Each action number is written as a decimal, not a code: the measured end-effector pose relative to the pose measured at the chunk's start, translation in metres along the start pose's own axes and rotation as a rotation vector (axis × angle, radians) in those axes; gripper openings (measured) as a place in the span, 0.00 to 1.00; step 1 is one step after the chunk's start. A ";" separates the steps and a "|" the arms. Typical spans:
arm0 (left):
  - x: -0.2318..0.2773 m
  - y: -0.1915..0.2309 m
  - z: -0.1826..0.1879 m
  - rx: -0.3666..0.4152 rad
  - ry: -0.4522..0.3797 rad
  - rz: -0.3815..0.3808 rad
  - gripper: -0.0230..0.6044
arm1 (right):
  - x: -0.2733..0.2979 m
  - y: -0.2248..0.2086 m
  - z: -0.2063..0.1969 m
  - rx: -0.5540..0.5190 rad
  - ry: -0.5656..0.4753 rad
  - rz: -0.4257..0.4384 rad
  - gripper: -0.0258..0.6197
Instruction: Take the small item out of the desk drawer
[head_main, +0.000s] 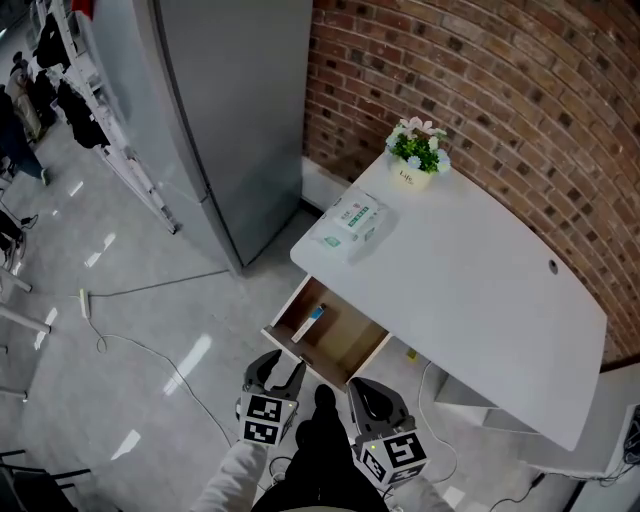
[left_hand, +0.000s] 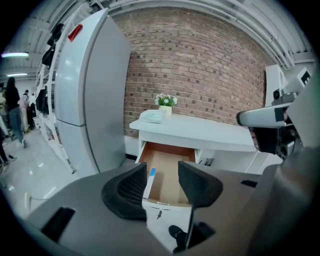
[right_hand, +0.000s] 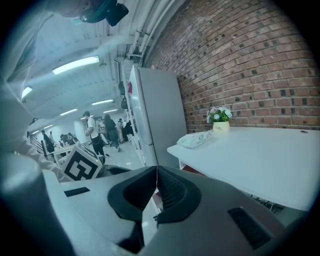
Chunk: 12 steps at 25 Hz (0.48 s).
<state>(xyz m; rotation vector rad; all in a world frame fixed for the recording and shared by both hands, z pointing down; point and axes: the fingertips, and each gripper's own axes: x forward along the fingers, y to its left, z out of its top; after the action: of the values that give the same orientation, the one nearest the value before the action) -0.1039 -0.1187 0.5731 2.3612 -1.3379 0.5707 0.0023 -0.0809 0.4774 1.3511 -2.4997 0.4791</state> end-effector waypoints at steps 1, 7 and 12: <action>0.009 0.002 -0.001 0.010 0.012 -0.002 0.36 | 0.005 -0.004 -0.001 0.005 0.002 -0.001 0.08; 0.055 0.008 -0.020 0.029 0.095 -0.018 0.37 | 0.032 -0.017 -0.005 0.022 0.023 0.006 0.08; 0.090 0.014 -0.035 0.019 0.166 -0.017 0.39 | 0.051 -0.028 -0.012 0.037 0.052 0.014 0.08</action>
<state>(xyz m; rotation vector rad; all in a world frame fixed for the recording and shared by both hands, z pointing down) -0.0798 -0.1732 0.6507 2.2818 -1.2431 0.7592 -0.0005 -0.1287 0.5125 1.3177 -2.4717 0.5585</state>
